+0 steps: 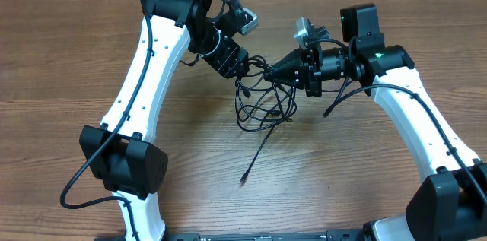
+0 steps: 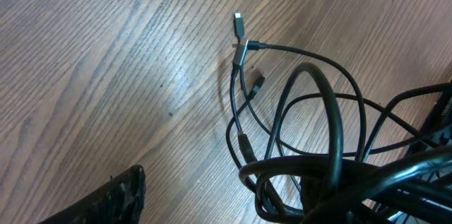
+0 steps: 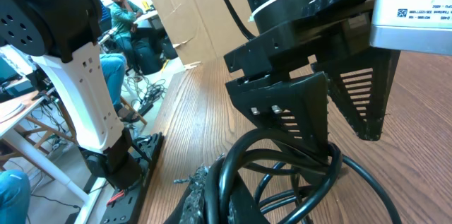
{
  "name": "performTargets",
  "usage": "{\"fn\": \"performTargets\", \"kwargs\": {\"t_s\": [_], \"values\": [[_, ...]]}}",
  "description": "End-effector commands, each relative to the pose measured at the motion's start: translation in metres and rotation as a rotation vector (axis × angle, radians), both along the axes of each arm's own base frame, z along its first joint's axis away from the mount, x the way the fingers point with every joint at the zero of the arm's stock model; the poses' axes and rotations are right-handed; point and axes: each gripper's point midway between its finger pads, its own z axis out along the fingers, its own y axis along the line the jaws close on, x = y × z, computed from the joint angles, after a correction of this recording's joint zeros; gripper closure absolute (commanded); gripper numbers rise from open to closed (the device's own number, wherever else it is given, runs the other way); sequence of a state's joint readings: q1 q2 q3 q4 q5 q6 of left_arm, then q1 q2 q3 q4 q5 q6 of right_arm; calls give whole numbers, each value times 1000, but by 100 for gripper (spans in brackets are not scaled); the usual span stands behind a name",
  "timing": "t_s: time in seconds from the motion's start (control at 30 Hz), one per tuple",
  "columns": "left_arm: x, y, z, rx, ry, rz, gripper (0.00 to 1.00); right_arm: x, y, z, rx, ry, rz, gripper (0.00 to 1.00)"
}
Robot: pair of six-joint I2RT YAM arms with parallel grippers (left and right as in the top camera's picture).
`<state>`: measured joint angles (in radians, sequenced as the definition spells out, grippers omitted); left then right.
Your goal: Untangle cables
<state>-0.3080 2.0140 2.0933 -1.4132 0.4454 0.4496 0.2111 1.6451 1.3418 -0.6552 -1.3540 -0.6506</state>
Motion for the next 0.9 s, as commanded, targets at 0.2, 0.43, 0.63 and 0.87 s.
{"fn": "performTargets", "kwargs": {"t_s": [0.2,0.43,0.63,0.87], "values": [[-18,-18,27,-146,-36,-146,20,-6,1,11,31,-16,24,96],[-3,3,34,-149,-63,-87,20,-6,1,11,30,-13,24,96],[9,23,29,-93,-62,5,40,-6,1,10,29,-10,24,96],[35,44,26,-33,-65,240,59,-6,1,10,29,-8,24,96]]}}
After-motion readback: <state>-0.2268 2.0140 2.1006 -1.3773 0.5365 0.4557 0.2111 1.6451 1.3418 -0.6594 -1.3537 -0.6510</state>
